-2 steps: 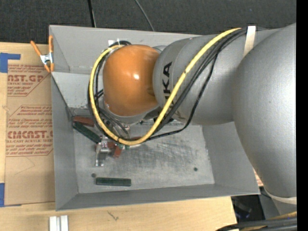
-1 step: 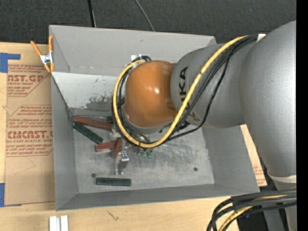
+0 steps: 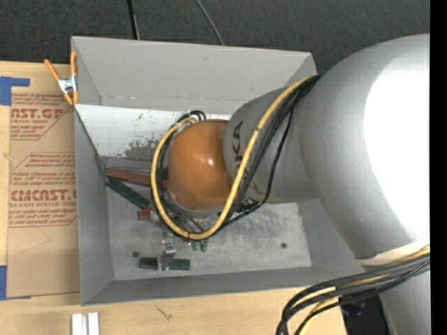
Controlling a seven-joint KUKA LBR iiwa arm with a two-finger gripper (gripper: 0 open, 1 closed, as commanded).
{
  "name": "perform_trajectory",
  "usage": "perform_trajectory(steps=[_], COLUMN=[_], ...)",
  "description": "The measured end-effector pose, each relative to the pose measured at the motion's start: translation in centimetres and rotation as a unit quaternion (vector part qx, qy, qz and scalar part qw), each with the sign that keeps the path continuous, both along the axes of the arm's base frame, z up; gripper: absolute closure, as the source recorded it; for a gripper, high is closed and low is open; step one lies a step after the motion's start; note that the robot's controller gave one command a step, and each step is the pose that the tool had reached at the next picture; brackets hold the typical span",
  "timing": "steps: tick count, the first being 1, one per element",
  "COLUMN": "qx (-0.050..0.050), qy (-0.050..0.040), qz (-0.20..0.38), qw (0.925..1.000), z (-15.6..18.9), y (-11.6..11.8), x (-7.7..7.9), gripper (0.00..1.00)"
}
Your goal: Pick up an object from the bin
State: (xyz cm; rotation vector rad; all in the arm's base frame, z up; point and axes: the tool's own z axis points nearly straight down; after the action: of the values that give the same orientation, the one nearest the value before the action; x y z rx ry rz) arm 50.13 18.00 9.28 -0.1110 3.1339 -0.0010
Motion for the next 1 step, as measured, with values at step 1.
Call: perform_trajectory(steps=[1], qx=[0.003], qy=[-0.0012], qz=[0.064], qw=[0.9979], z=[-1.73], y=[-0.86], x=[-1.7], gripper=[1.0])
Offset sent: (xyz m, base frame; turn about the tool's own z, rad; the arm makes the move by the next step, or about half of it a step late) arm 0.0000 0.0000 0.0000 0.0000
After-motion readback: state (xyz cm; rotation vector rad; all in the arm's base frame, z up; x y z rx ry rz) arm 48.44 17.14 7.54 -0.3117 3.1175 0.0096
